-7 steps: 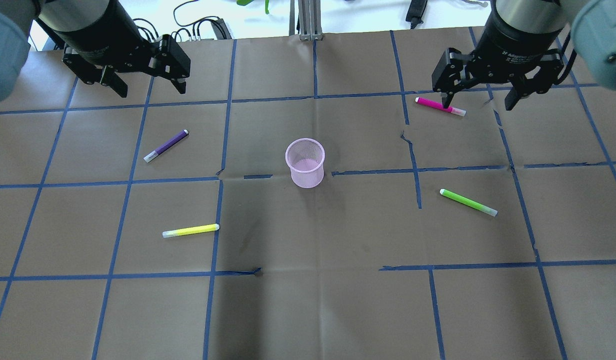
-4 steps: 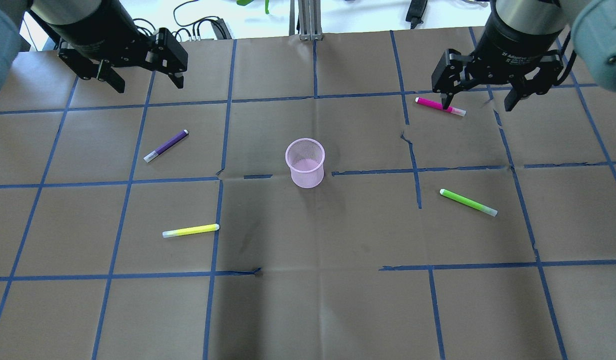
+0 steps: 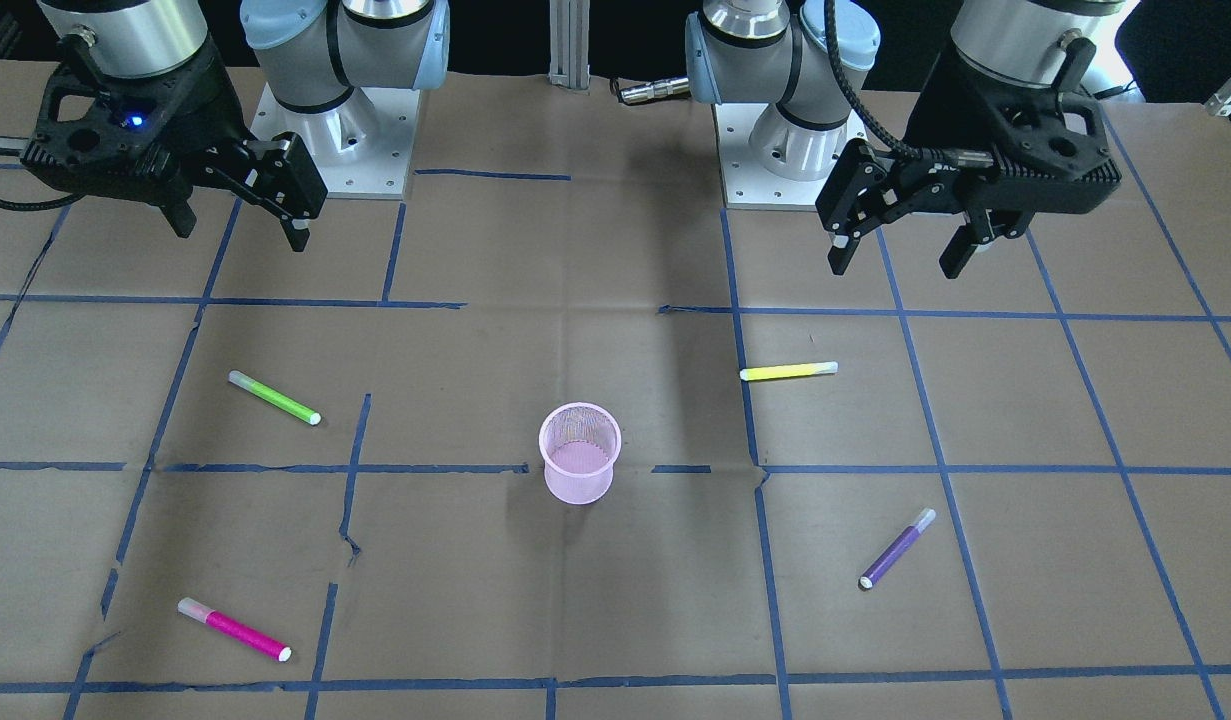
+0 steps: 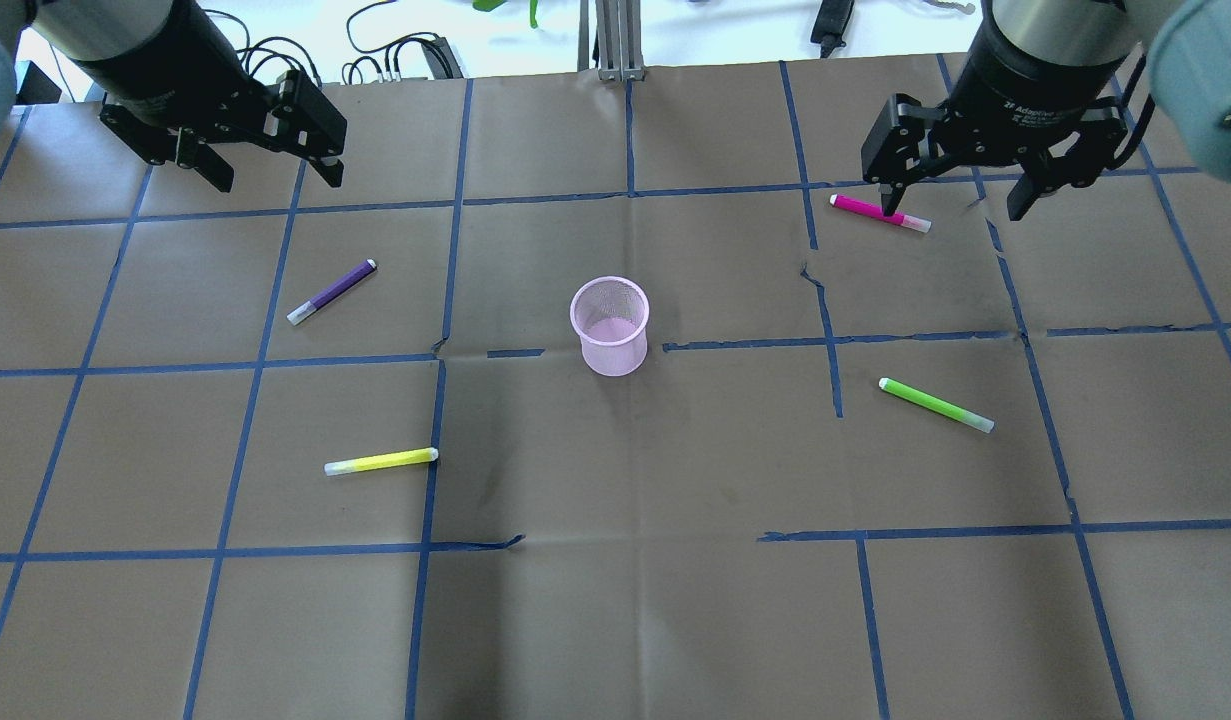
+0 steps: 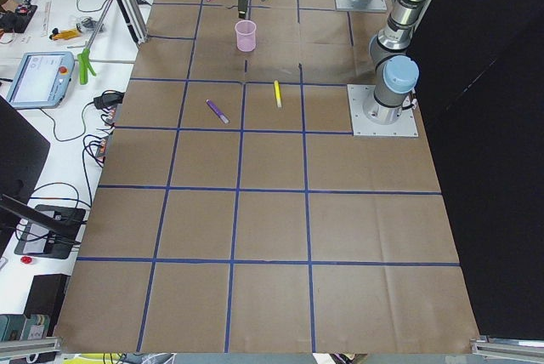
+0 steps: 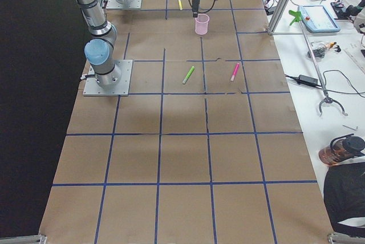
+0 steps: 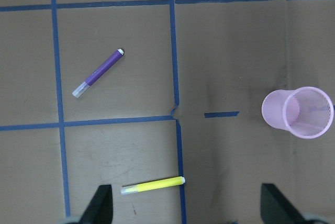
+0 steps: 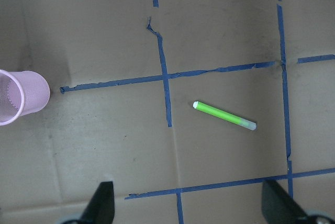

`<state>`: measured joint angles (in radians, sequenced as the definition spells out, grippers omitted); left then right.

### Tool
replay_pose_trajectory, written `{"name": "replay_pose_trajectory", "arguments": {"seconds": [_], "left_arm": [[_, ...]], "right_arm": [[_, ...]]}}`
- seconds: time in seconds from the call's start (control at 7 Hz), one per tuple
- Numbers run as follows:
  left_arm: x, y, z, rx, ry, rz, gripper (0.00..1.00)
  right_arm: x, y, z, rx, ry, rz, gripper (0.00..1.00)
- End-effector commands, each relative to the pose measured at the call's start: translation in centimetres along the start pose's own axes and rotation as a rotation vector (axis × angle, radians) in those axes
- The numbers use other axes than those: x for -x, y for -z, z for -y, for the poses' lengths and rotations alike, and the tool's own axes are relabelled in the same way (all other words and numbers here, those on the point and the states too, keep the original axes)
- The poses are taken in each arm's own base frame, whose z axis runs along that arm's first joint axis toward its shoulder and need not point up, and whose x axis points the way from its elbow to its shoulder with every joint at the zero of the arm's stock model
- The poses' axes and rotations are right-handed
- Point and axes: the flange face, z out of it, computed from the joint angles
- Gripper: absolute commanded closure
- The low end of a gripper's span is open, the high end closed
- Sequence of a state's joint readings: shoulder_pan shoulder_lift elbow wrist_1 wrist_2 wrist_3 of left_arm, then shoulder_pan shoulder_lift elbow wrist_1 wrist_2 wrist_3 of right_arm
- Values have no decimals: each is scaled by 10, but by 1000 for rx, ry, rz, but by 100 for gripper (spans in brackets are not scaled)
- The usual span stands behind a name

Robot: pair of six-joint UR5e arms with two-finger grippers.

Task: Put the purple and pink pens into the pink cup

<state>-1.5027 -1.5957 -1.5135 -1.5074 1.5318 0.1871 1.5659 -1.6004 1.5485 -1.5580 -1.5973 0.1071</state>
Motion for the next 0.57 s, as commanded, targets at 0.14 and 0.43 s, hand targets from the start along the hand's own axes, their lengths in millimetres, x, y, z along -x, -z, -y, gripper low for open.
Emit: {"name": "replay_pose_trajectory", "arguments": {"seconds": [0.14, 0.43], "left_arm": [[32, -83, -1, 36, -204, 184, 1], [40, -145, 12, 38, -272, 191, 2]], "right_arm": [[-5, -1, 8, -7, 94, -12, 0], [-20, -26, 41, -13, 443, -11, 0]]}}
